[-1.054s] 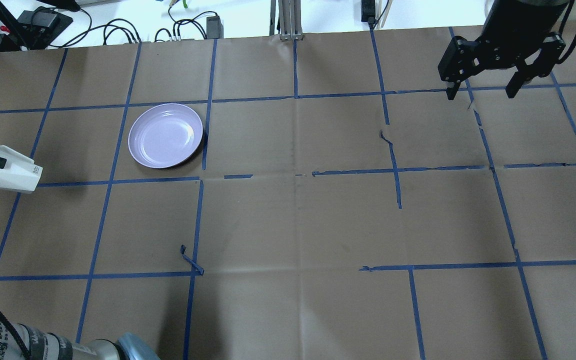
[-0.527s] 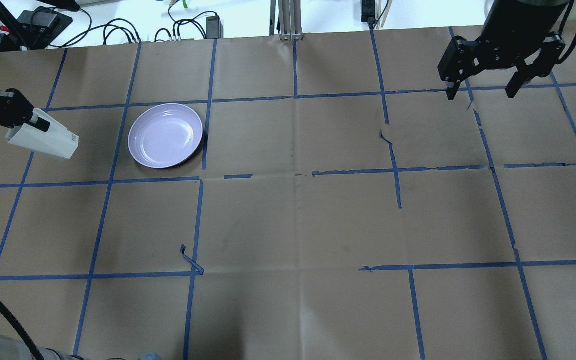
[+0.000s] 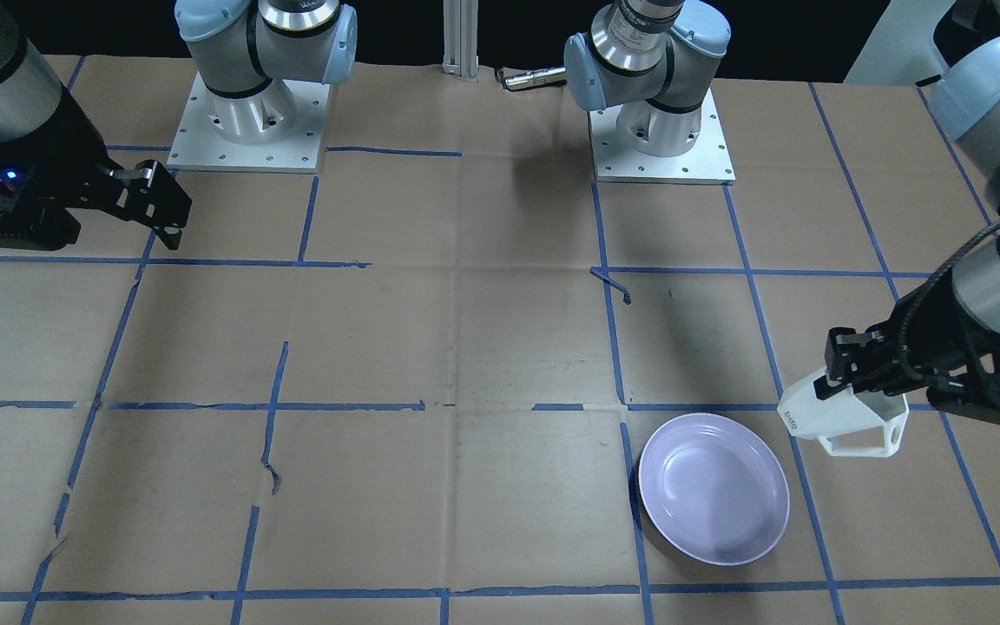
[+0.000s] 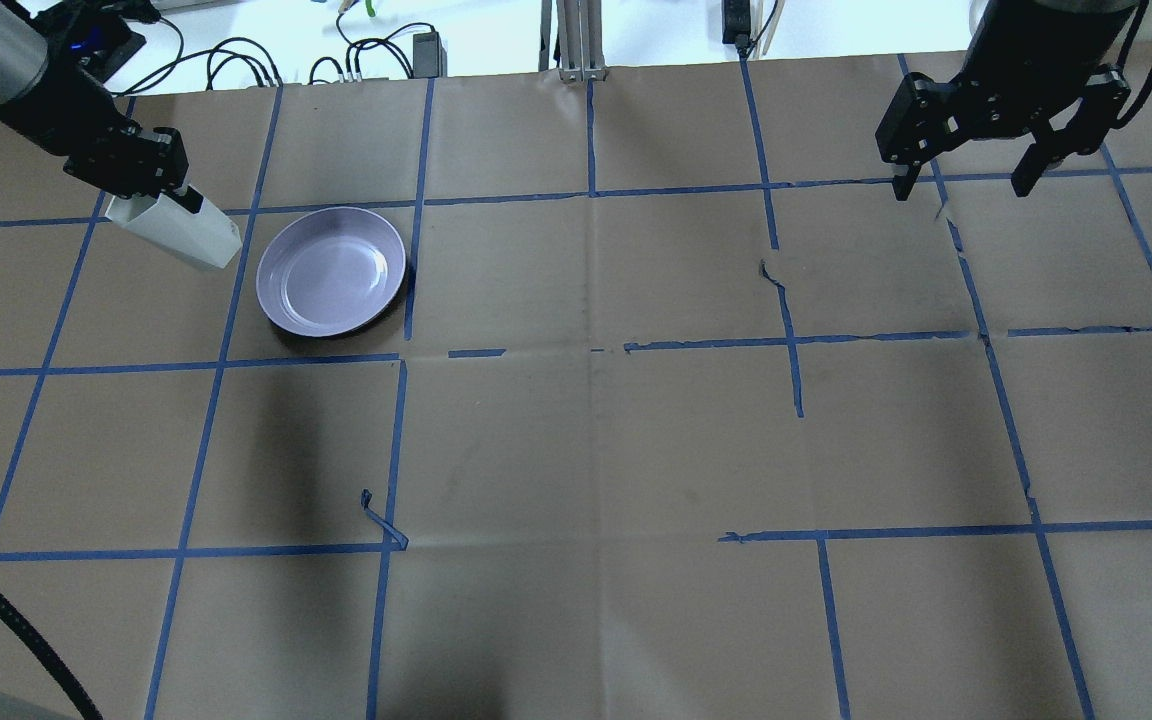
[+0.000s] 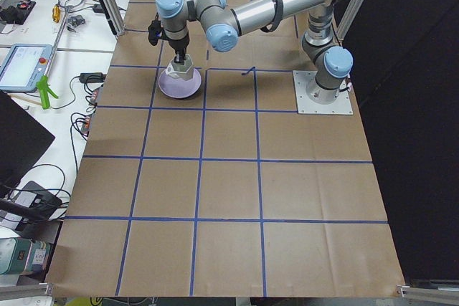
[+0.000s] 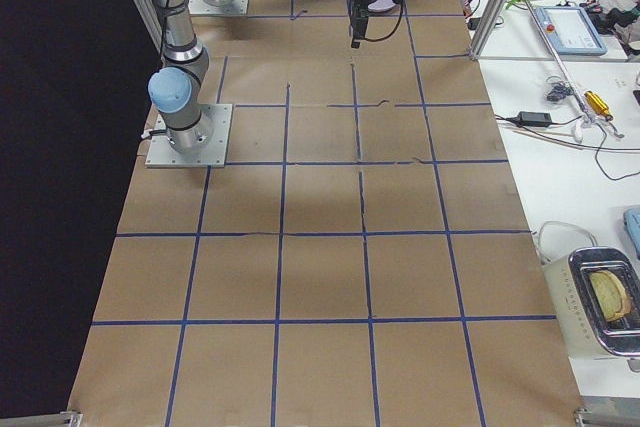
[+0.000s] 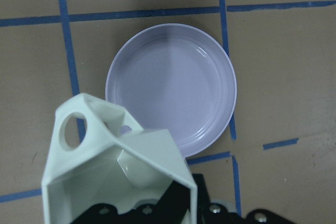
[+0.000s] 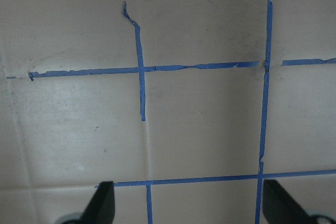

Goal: Flip cup and place on plate
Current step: 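Rotate the cup upright over the plate and lower it with the left gripper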

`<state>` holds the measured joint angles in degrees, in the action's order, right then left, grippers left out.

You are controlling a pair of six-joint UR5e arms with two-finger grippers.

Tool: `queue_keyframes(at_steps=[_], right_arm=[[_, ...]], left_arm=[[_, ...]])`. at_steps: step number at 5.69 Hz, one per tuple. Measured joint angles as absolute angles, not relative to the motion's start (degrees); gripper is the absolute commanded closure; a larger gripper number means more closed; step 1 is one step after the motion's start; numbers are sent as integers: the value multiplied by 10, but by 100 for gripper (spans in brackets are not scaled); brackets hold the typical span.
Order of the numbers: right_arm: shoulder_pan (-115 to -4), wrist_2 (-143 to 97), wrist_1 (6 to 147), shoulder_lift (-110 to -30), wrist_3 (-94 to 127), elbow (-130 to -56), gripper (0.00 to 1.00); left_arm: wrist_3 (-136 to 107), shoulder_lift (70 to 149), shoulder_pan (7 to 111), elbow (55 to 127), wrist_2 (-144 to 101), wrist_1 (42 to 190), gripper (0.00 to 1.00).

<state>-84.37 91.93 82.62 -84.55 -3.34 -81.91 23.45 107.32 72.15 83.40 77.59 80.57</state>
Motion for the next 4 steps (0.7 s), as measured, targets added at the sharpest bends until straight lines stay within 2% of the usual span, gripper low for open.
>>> queue_keyframes(at_steps=[4], right_arm=[[-844, 919, 826, -846, -33, -819, 0]], left_arm=[[142, 1133, 812, 843, 842, 678, 100]])
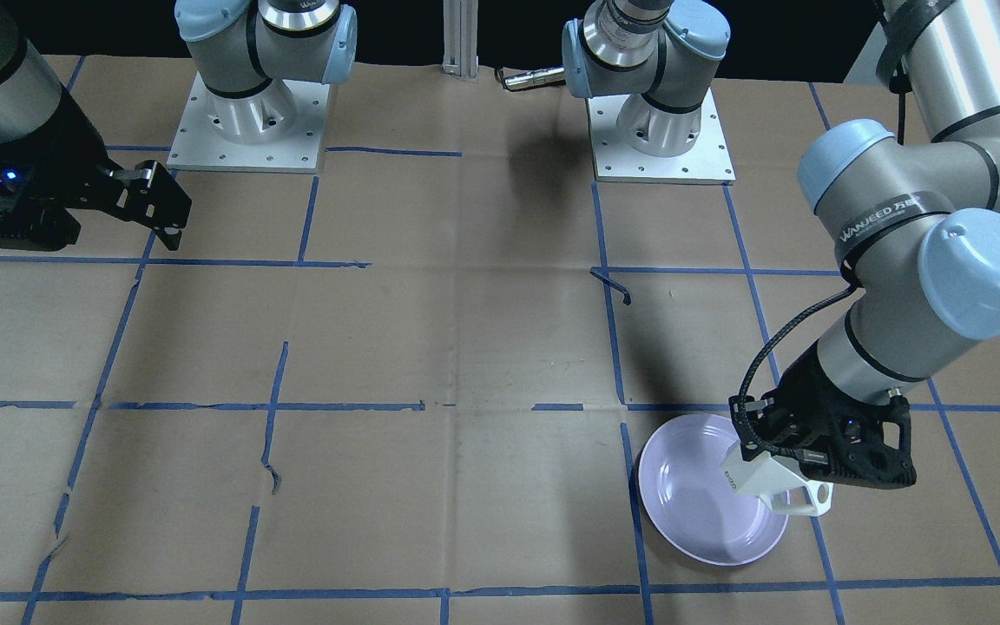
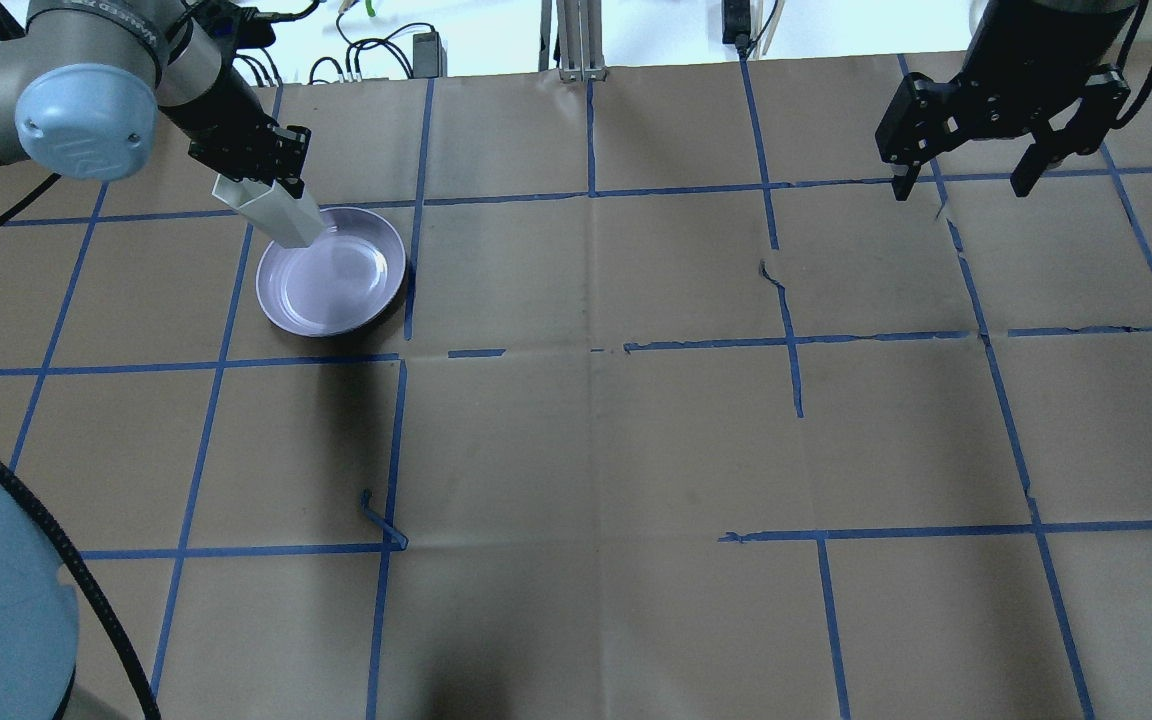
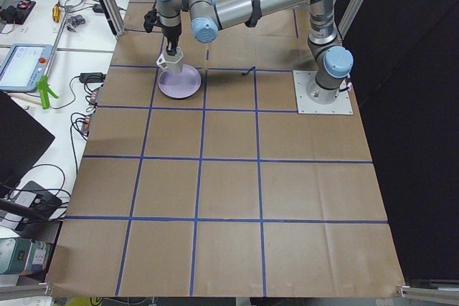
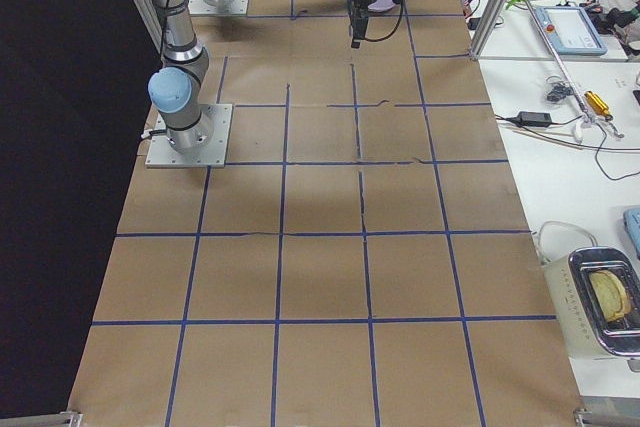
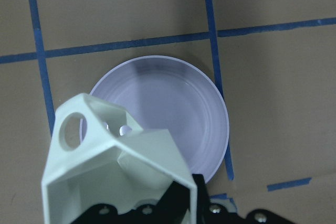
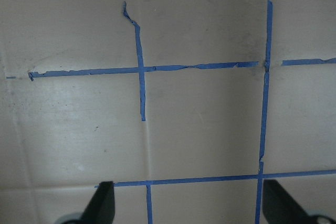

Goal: Flip cup and place on plate
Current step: 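Rotate the cup upright over the plate and lower it with the left gripper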

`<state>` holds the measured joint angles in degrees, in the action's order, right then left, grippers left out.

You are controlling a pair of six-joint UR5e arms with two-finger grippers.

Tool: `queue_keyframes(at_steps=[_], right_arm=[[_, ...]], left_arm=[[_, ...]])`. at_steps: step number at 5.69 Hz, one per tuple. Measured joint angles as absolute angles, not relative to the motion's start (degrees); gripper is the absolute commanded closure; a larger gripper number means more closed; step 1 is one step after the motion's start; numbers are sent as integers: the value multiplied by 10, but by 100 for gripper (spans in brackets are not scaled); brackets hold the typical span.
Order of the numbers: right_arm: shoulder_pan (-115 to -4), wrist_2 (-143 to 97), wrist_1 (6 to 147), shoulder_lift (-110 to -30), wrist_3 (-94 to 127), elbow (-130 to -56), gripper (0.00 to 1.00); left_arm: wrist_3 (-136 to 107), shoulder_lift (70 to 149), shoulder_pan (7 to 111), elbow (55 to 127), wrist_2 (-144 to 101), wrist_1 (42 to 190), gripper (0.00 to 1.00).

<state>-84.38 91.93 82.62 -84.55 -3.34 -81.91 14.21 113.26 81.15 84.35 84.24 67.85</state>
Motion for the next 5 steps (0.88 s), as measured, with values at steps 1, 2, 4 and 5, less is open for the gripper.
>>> queue_keyframes(at_steps=[1, 2, 4, 5], right_arm=[[-844, 919, 826, -846, -33, -819, 0], [-844, 919, 826, -846, -33, -819, 0], [-844, 919, 826, -846, -33, -819, 0], [-844, 919, 826, -846, -33, -819, 0]], left_arm=[[133, 1144, 817, 845, 844, 671, 100], [131, 1151, 819, 848, 844, 669, 100], [140, 1158, 820, 872, 857, 664, 100], [146, 1165, 822, 883, 872, 657, 100]])
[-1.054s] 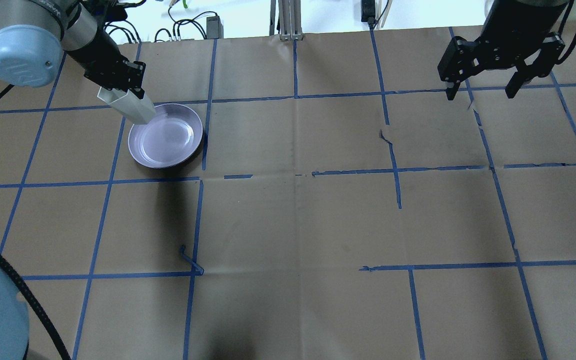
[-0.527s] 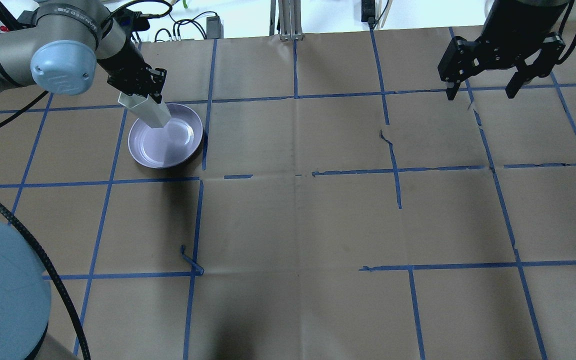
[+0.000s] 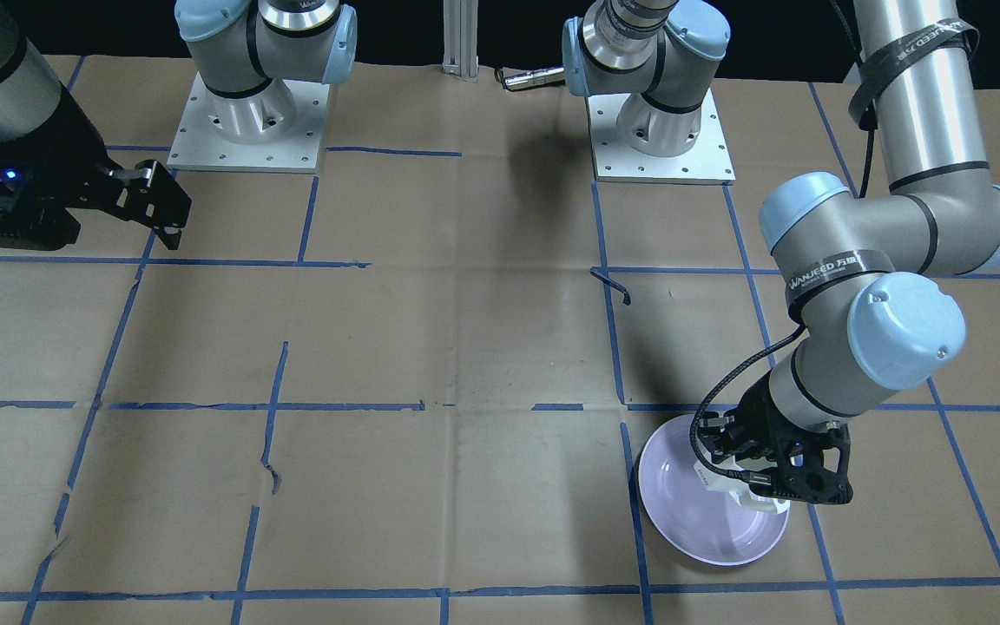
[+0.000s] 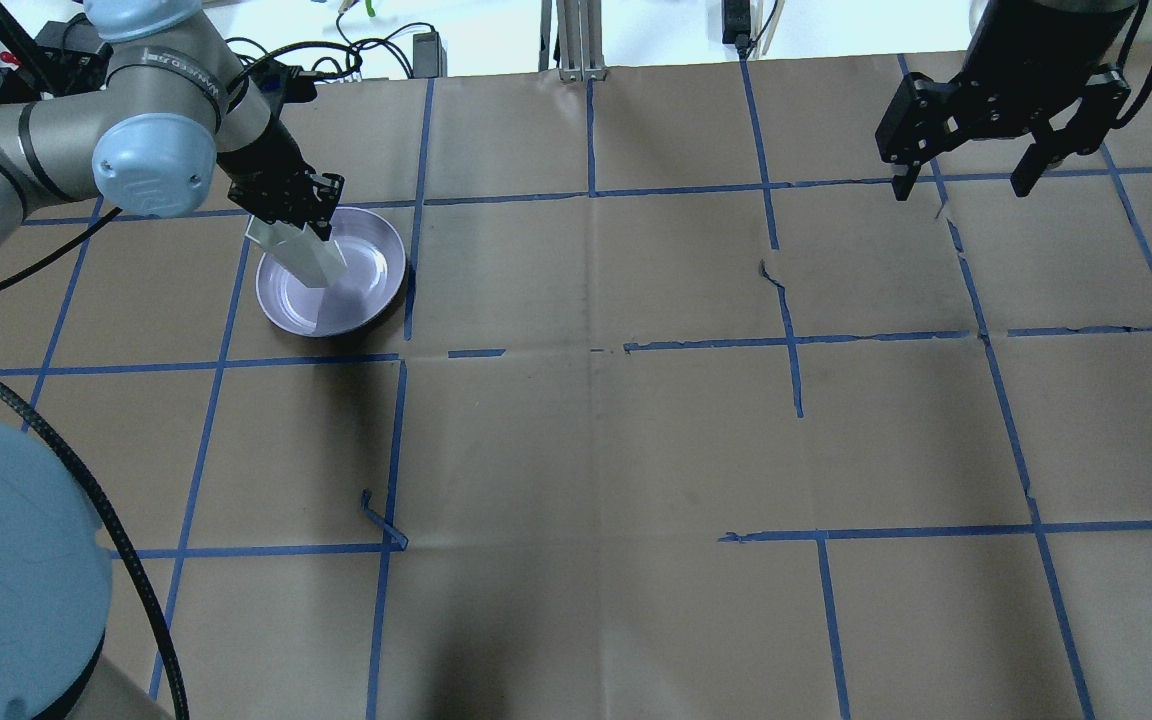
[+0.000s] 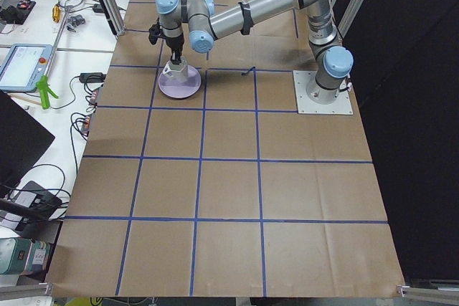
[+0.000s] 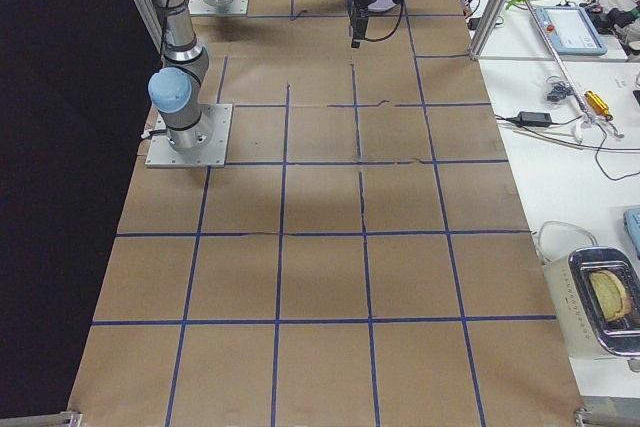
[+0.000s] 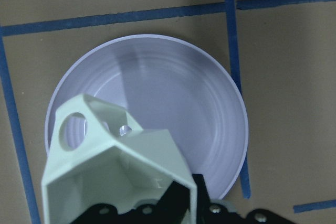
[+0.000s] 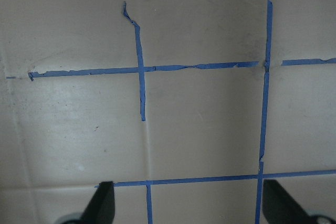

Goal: Flip cup and place on plate
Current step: 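Rotate the cup upright over the plate and lower it with the left gripper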

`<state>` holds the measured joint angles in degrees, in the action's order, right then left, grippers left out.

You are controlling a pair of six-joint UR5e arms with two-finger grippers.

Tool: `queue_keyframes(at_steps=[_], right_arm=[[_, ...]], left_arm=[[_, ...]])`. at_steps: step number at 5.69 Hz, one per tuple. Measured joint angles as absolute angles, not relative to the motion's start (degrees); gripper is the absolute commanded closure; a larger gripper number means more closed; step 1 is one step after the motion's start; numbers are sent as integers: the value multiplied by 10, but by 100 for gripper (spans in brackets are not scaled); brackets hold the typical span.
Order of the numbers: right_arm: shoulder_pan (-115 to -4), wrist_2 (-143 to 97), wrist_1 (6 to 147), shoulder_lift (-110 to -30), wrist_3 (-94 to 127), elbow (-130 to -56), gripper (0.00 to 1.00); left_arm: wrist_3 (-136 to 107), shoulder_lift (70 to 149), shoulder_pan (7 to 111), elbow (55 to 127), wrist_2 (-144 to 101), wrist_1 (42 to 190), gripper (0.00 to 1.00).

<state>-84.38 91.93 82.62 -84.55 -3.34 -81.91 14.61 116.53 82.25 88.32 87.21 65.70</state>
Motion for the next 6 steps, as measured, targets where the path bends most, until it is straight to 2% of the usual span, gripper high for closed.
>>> queue_keyframes(at_steps=[6], right_arm=[[-844, 919, 826, -846, -33, -819, 0]], left_arm=[[201, 1179, 844, 896, 907, 615, 98]])
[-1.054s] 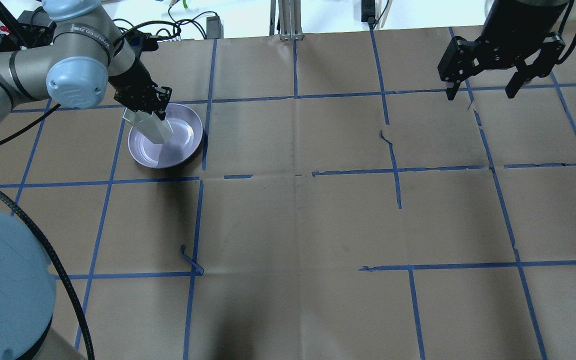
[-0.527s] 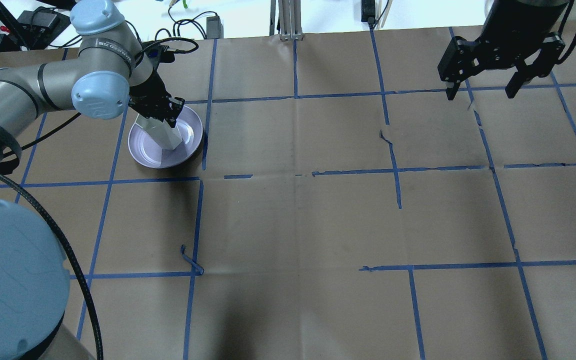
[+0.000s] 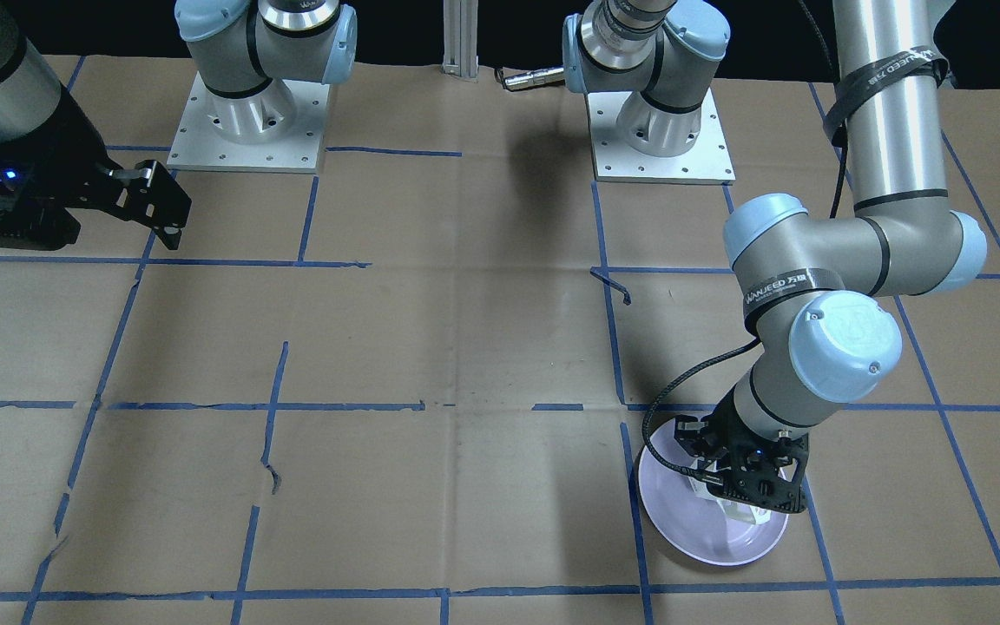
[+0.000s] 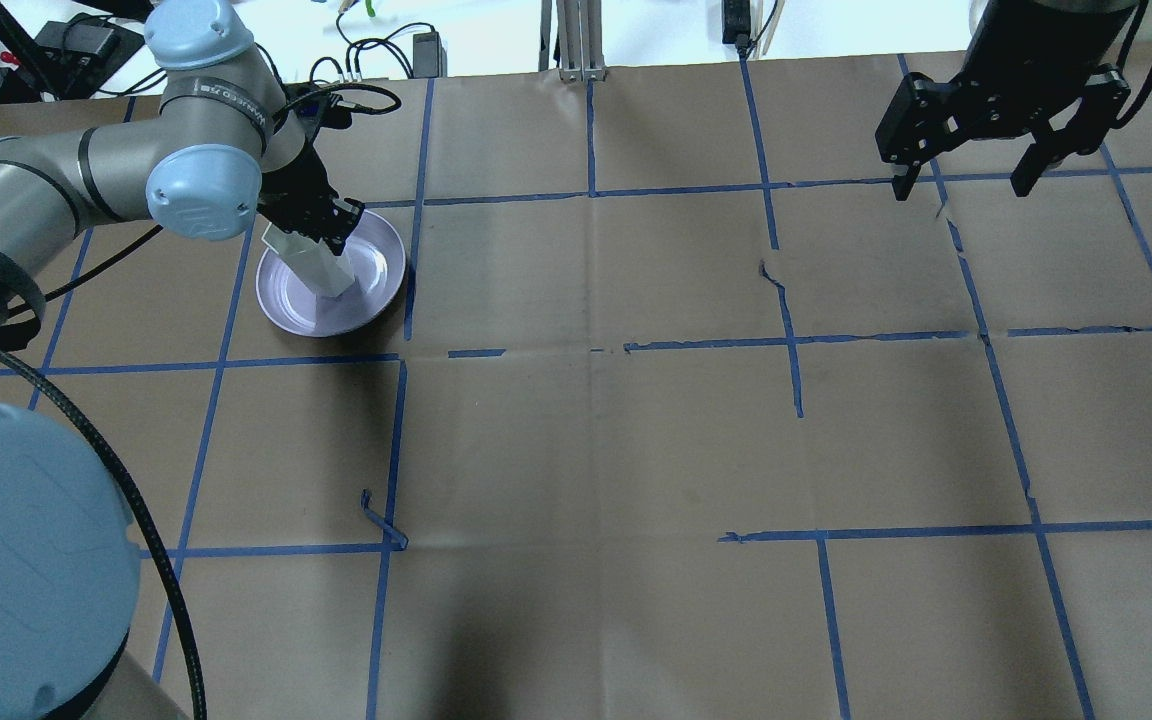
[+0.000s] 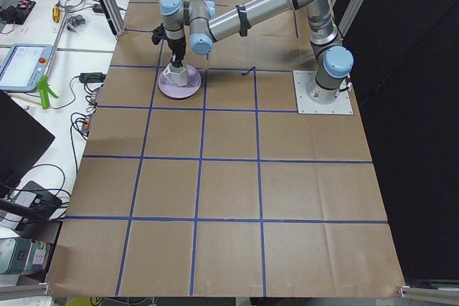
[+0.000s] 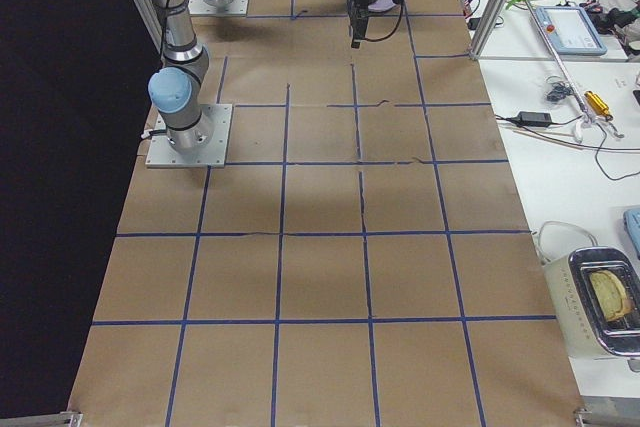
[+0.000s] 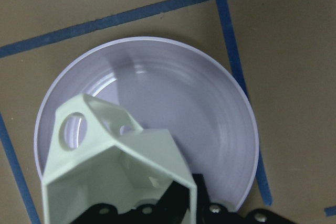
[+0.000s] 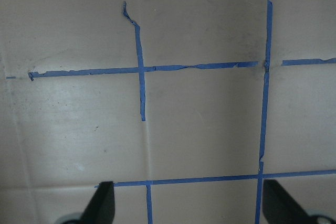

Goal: Flip cup and place on plate
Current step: 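Rotate the cup upright over the plate and lower it with the left gripper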

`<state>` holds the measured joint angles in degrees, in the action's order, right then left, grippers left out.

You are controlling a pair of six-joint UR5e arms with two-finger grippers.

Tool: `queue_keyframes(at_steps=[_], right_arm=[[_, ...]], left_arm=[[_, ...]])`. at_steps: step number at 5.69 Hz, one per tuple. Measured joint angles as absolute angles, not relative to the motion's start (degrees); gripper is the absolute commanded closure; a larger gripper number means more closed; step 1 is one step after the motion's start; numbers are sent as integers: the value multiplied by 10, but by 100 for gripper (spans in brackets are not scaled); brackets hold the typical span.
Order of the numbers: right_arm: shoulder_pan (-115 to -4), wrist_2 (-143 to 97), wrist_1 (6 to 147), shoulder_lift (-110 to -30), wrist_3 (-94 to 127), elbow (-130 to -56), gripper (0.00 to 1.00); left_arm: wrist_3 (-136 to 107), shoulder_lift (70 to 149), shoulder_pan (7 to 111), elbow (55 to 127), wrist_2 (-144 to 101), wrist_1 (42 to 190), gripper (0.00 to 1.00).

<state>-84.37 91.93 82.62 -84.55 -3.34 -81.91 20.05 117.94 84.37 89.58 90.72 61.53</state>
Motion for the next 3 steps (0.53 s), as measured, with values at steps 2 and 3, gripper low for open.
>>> queue_keyframes(at_steps=[2, 3], right_arm=[[-844, 919, 826, -846, -33, -819, 0], [-844, 919, 826, -845, -33, -819, 0]], left_arm=[[201, 1183, 844, 897, 905, 615, 6], [200, 1183, 844, 897, 905, 616, 5]])
